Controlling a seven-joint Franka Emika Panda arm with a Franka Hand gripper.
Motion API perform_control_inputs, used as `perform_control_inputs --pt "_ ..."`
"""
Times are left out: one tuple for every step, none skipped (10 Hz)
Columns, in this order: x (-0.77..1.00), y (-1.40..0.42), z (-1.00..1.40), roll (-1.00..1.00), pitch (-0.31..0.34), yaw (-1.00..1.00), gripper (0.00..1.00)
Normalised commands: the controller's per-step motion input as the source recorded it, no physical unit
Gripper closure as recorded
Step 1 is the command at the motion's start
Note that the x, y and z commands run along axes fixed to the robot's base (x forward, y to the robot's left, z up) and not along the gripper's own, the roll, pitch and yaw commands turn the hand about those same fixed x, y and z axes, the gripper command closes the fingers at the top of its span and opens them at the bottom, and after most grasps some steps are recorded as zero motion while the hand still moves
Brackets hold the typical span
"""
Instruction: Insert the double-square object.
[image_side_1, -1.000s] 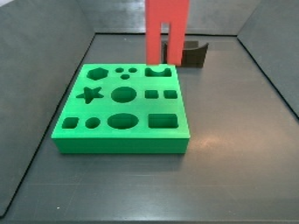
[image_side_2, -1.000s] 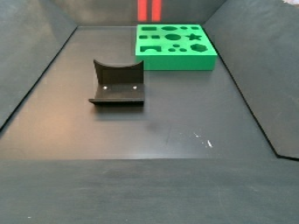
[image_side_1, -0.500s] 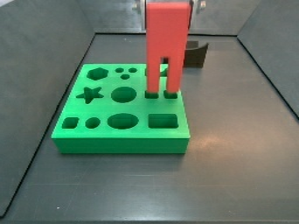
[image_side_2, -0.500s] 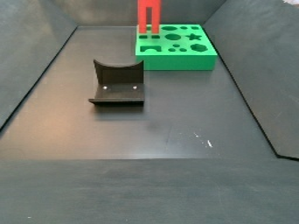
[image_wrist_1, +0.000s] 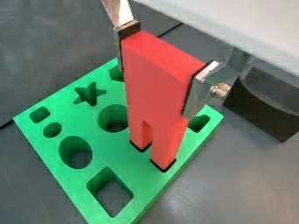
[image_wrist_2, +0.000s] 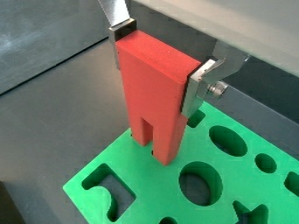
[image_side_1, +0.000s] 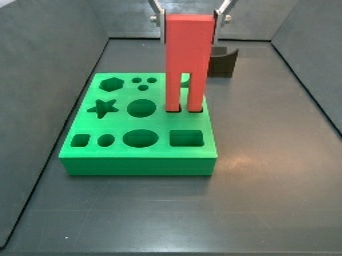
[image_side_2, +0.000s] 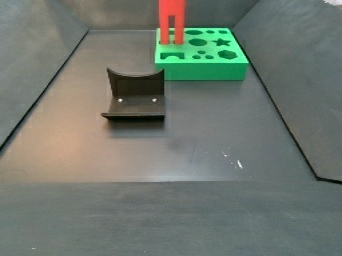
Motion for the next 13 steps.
perform_control_inputs --pt "0.12 0.03 -0.33 0.01 0.000 0.13 1.00" --pt "0.39 0.00 -0.42 0.00 0.000 0.09 1.00" --pt "0.37 0.00 -0.42 0.00 0.000 0.07 1.00" --pt "0.23 -0.01 -0.36 0.00 -0.004 0.00 1.00" --pt "0.00 -0.06 -0.30 -0.03 -0.050 -0.01 1.00" --pt "-0.21 -0.01 -0.25 -0.01 -0.077 -0.01 1.00" --pt "-0.37 0.00 -0.22 -0.01 -0.094 -0.02 1.00" --pt "-0.46 0.00 -0.20 -0.01 -0.119 -0.03 1.00" --pt "-0.43 0.00 -0.17 -0.03 -0.154 0.00 1.00" --pt "-0.17 0.00 -0.23 -0.05 -0.137 0.00 1.00" --pt "0.11 -0.08 -0.32 -0.03 -0.076 0.00 1.00" --pt "0.33 -0.10 -0.35 -0.02 -0.021 0.00 1.00" --pt "0.34 -0.08 -0.36 -0.03 -0.017 0.00 1.00"
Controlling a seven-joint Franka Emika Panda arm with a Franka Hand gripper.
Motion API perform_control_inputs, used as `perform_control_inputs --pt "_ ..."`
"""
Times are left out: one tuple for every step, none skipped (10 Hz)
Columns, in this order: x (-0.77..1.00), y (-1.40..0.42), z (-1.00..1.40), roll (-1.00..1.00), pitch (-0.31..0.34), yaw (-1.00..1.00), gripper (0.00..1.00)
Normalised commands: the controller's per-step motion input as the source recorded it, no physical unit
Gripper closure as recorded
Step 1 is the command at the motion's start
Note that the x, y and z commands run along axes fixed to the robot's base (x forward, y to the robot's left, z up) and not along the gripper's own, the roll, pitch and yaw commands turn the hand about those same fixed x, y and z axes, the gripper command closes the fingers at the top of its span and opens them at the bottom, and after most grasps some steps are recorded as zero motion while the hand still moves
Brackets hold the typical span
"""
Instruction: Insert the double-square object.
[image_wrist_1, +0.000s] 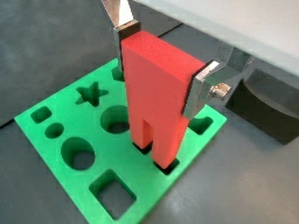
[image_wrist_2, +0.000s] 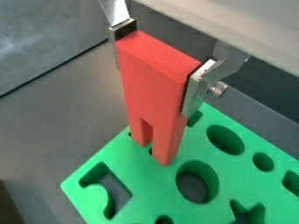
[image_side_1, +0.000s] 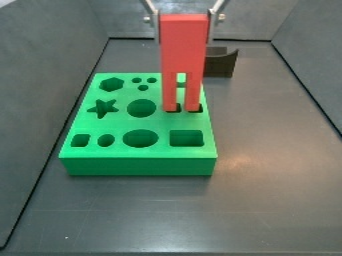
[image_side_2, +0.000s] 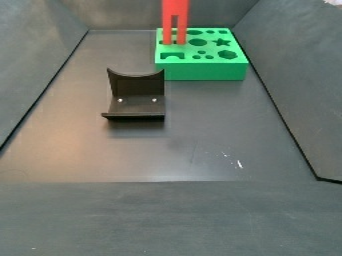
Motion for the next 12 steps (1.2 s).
perform_control_inputs --pt "0.29 -0.05 -0.34 -0.03 -0.011 0.00 1.00" --pt "0.26 -0.01 -0.35 -0.01 -0.007 0.02 1.00" --pt "0.17 0.00 -0.37 0.00 -0.024 0.02 1.00" --pt "0.24 0.00 -0.40 -0.03 -0.050 0.00 1.00" --pt "0.33 0.00 -0.35 -0.03 -0.036 0.00 1.00" --pt "0.35 0.00 -0.30 -0.02 0.000 0.00 1.00" --pt "0.24 0.00 -0.24 -0.01 0.000 0.00 1.00" --pt "0.07 0.00 -0.17 -0.01 0.000 0.00 1.00" --pt "0.00 0.00 -0.11 0.00 -0.006 0.00 1.00" --pt "0.00 0.00 -0.11 0.00 -0.019 0.00 1.00" --pt "-0.03 0.00 -0.01 0.00 -0.004 0.00 1.00" --pt "0.00 0.00 0.00 0.00 0.000 0.00 1.00"
